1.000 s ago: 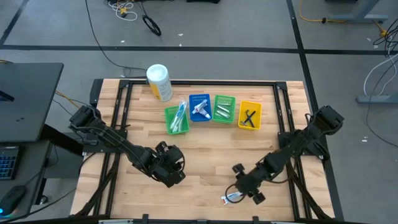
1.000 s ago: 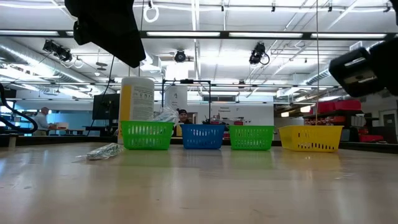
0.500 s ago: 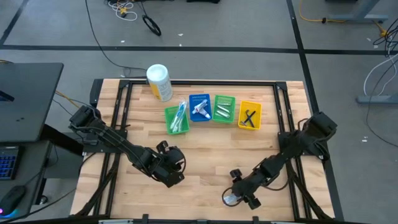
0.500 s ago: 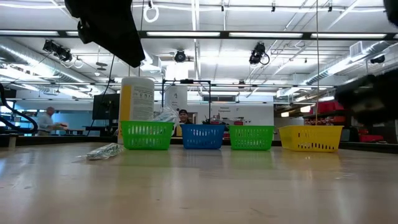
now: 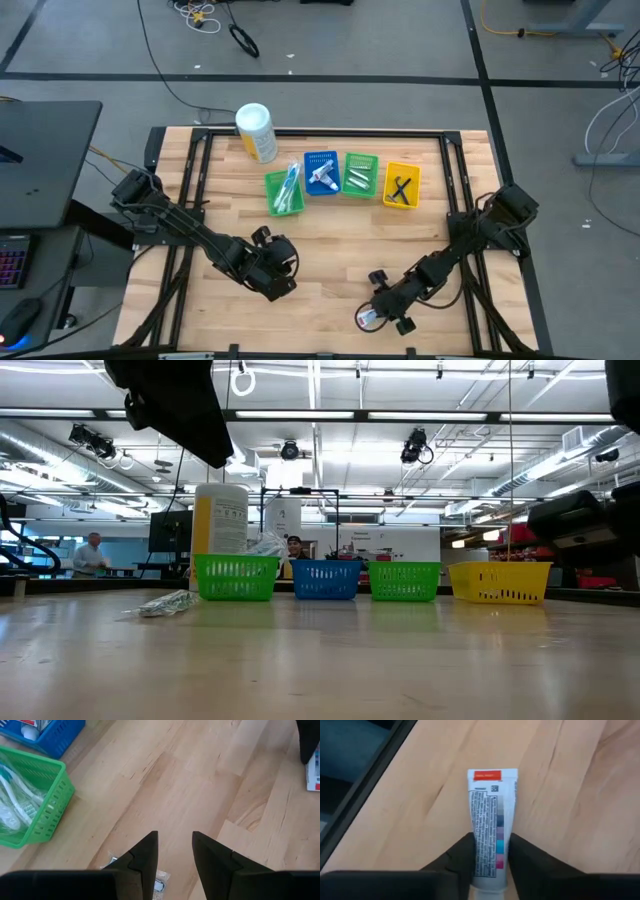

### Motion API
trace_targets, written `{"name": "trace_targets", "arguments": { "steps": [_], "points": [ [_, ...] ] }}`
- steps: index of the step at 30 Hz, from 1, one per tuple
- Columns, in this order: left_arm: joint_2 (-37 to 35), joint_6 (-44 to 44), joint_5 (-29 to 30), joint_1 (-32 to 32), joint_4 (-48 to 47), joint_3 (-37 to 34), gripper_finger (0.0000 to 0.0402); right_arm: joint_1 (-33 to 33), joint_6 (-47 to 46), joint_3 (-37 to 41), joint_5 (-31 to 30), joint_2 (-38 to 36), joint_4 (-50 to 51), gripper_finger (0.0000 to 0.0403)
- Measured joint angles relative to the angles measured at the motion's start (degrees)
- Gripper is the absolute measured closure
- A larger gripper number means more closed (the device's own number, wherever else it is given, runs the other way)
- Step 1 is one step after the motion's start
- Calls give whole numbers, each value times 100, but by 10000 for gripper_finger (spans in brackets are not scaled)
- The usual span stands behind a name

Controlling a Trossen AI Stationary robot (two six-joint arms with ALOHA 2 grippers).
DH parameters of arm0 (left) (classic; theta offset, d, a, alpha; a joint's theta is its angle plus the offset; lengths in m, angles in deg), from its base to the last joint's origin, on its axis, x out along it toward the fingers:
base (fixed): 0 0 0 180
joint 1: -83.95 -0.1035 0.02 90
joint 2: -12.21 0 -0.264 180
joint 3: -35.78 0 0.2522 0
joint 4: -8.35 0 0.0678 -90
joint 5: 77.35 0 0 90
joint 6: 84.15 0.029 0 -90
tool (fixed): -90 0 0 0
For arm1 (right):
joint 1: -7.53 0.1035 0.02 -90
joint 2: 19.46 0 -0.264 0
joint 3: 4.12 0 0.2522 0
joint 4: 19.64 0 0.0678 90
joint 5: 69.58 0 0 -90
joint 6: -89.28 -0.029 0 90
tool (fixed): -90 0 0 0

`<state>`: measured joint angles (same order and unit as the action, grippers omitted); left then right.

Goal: Pick & Place Travel size toiletries
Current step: Put the white toothpaste into the blue basket

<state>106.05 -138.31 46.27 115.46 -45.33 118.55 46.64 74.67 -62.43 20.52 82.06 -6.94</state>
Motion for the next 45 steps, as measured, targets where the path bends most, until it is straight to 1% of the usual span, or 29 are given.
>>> {"name": "trace_targets", "arguments": {
  "steps": [3, 6, 9, 13, 15, 17, 20, 22, 23, 24, 25, 26, 27, 29, 30, 32, 34, 35, 36, 39, 41, 43, 45],
  "points": [
    [0, -2, 0, 0, -2, 0, 274, -17, -206, 1, 98, 2, 5, 308],
    [0, -2, 2, 0, -2, 0, 274, -30, -328, 17, 121, -63, -134, 313],
    [0, -2, 31, 0, 0, 0, 274, -124, 27, 41, 75, -170, -336, 314],
    [0, -2, 33, -2, 0, 0, 274, -416, 756, 26, -462, -527, -416, 314],
    [0, -2, 35, 0, 0, 0, 274, -639, 1232, 31, -890, -733, -258, 315],
    [-2, -2, 42, 0, 0, 0, 274, -915, 1780, 31, -1474, -1026, -248, 315],
    [-2, 73, 46, -2, 41, 0, 274, -1438, 2572, 26, -2734, -1442, -304, 315],
    [-2, 147, 47, -2, 96, 0, 274, -1873, 2914, 26, -3617, -1664, -561, 315],
    [-2, 195, 55, 0, 107, 0, 274, -2117, 3024, 26, -3970, -1758, -734, 315],
    [-2, 235, 81, 0, 138, 0, 274, -2388, 3131, 23, -4134, -1815, -939, 315],
    [-2, 271, 108, -1, 166, 0, 274, -2672, 3187, 19, -4106, -1835, -1118, 315],
    [-2, 302, 135, -1, 186, 0, 274, -2958, 3215, 19, -3859, -1831, -1256, 315],
    [-2, 344, 149, -2, 226, 0, 274, -3239, 3203, 20, -3442, -1822, -1361, 315],
    [-2, 414, 157, -2, 269, 0, 274, -3799, 3142, 15, -2358, -1691, -1709, 315],
    [-2, 476, 160, -2, 306, 0, 274, -4043, 3111, 11, -1920, -1614, -1780, 315],
    [-5, 555, 155, 0, 412, 0, 274, -4464, 2913, 28, -1604, -1411, -2037, 315],
    [-7, 652, 155, -2, 413, -2, 274, -4799, 2634, 28, -1586, -1248, -2305, 315],
    [-7, 699, 156, -2, 457, 0, 274, -4959, 2522, 24, -1470, -1157, -2468, 315],
    [-7, 810, 160, -2, 491, 0, 274, -5094, 2441, 23, -1240, -1052, -2610, 315],
    [-9, 1072, 166, -1, 565, -2, 274, -5373, 2278, 23, -192, -641, -3279, 315],
    [-9, 1237, 168, -1, 617, -2, 274, -5462, 2181, 17, 167, -304, -4022, 315],
    [-9, 1336, 152, -2, 697, -2, 274, -5489, 2076, 9, 197, 44, -4588, 315],
    [-9, 1347, 131, -2, 695, -2, 274, -5494, 2051, 7, 106, 269, -4651, 315]
  ]
}}
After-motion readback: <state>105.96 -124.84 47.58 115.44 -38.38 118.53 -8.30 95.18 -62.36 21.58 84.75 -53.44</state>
